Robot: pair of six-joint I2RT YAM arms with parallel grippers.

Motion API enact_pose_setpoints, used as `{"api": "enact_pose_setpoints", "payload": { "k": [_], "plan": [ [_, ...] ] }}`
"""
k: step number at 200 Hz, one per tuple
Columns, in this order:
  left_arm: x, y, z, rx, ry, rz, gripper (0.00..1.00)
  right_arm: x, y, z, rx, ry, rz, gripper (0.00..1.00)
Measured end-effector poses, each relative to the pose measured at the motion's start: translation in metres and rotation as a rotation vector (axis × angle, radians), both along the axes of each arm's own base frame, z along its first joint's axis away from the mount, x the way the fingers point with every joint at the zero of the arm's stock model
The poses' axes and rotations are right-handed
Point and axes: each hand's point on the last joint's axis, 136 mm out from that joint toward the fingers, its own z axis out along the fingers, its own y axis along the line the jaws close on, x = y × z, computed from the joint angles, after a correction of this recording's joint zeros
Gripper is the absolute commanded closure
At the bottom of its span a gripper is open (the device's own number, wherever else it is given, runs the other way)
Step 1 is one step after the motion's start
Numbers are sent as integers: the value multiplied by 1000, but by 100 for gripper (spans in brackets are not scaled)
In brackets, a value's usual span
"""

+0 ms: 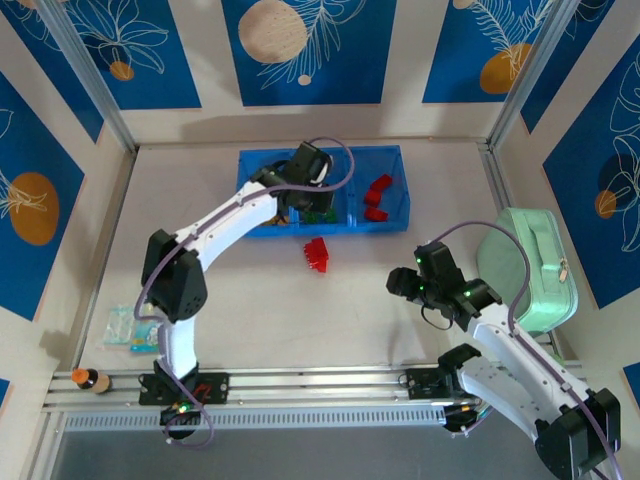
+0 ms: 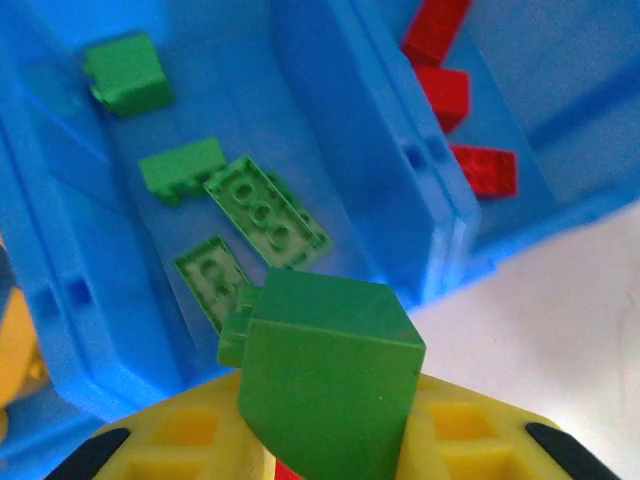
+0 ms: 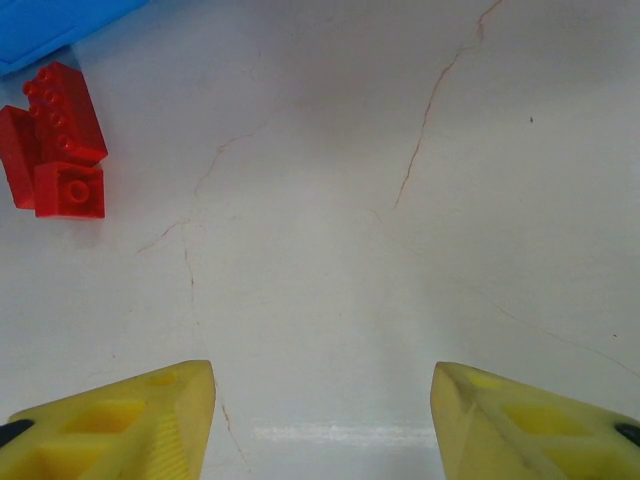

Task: Sort the legos into containers by color
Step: Place the lego in the container.

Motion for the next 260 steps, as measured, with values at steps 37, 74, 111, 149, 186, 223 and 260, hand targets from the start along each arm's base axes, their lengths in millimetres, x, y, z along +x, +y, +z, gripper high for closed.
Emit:
{"api": "enact_pose_setpoints", "payload": {
  "k": [37, 74, 111, 149, 186, 223, 260],
  "plan": [
    [29, 5, -27, 62, 52, 14, 70, -1, 2, 0, 3, 1, 8, 41],
    [35, 3, -41, 88, 93, -6, 61, -2, 3, -1, 2, 5, 15, 41],
    [48, -1, -35, 81, 85, -4, 32, -3, 8, -3, -3, 18, 35, 41],
    [40, 5, -34, 86, 95, -1, 32, -7, 14, -2, -3, 24, 62, 37],
    [-6, 30, -18, 60, 80, -7, 32, -9, 26, -12, -33, 70, 109, 32],
    [-57, 61, 6, -57, 14, 27, 33, 9, 54, -7, -58, 95, 181, 33],
    [-110, 100, -49, -65, 94, 98, 35, 37, 99, -7, -95, 122, 271, 37]
  ]
}}
